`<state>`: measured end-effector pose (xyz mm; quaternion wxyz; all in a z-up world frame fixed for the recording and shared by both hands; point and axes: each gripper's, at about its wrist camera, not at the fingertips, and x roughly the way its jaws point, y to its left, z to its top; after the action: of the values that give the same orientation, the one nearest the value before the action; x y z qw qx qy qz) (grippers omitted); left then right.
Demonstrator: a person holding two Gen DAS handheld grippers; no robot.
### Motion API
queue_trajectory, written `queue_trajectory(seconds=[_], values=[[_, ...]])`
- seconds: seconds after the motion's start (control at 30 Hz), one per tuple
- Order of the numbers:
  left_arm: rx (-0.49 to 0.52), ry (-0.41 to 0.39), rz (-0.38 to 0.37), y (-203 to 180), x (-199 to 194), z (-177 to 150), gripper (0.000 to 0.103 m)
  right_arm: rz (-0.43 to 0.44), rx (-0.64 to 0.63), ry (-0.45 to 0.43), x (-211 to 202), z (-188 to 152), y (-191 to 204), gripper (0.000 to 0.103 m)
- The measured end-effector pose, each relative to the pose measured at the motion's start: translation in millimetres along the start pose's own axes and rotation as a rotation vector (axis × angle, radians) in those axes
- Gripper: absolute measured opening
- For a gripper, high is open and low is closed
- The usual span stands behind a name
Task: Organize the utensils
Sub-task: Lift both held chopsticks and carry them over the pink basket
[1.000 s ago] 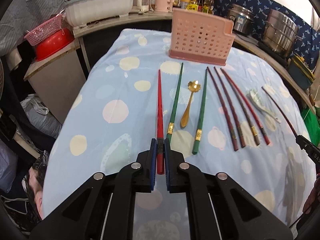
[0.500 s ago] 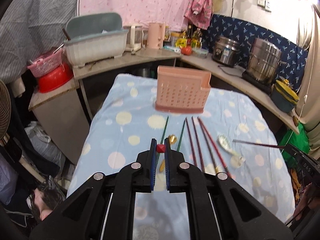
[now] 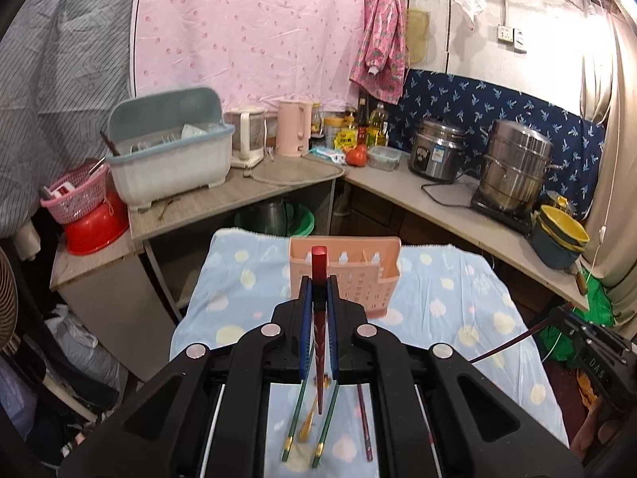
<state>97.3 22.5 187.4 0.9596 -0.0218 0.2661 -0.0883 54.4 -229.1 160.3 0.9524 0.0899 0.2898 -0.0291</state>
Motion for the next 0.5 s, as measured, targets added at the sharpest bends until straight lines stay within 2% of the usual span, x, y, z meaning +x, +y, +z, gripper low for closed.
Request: queue_trajectory(seconds=[0.5], values=[[-0.005, -0.148, 0.003, -5, 60, 123, 0.007, 0.065, -0.023, -0.143, 62, 119, 44, 0.007]])
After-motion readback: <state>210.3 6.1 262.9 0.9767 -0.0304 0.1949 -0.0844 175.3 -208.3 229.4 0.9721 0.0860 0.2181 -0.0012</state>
